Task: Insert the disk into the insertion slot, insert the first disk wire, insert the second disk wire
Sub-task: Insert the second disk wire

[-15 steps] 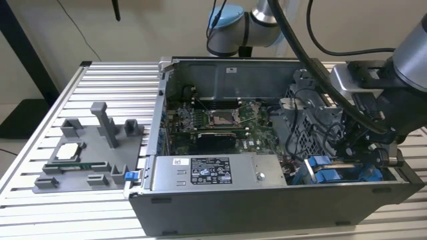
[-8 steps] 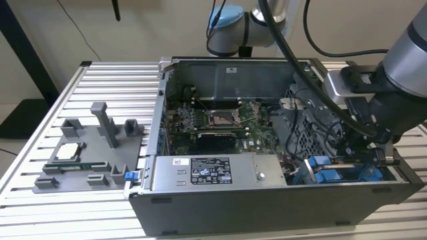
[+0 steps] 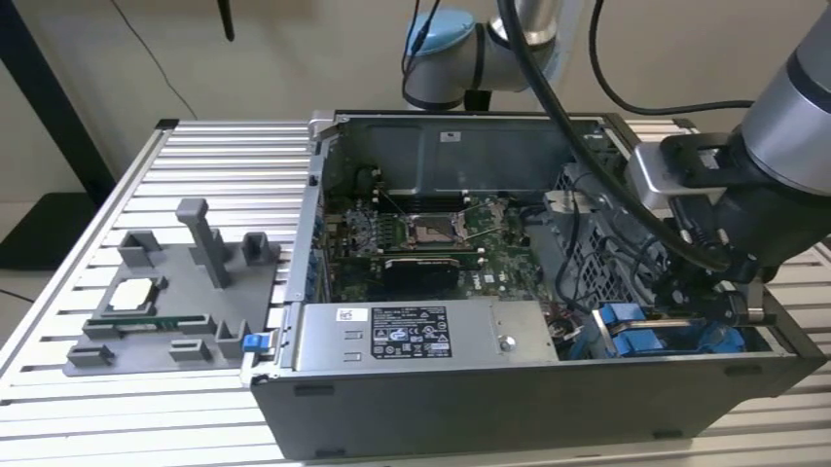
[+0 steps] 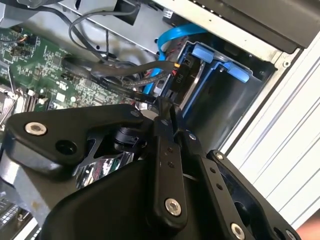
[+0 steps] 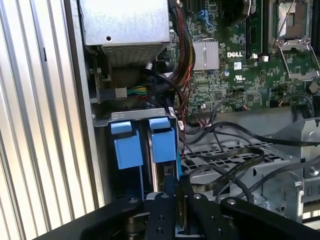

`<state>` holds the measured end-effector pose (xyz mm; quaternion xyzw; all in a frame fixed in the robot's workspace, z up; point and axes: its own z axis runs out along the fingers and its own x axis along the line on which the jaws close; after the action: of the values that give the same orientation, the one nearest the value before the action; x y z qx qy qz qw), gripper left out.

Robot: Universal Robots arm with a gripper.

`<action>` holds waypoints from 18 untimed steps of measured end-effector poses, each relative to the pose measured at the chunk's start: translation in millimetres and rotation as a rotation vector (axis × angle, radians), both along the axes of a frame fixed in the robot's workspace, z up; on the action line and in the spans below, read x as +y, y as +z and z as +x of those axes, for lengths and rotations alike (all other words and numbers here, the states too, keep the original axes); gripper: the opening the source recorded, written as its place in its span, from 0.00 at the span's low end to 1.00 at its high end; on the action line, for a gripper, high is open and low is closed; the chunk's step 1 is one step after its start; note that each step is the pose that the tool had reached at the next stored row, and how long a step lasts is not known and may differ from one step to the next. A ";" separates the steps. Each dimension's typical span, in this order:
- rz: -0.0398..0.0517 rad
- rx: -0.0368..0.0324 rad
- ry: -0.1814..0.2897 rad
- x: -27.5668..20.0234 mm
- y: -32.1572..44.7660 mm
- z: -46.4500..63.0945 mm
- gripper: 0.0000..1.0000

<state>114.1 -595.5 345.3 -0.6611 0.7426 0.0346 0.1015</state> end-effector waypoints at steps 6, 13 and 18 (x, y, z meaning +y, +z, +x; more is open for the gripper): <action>-0.0001 -0.0009 0.008 0.3 -1.8 2.3 0.00; -0.0001 -0.0011 0.018 0.3 -4.0 4.8 0.00; -0.0002 -0.0013 0.018 0.3 -5.1 5.2 0.00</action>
<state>119.3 -595.2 340.2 -0.6679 0.7365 0.0351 0.1015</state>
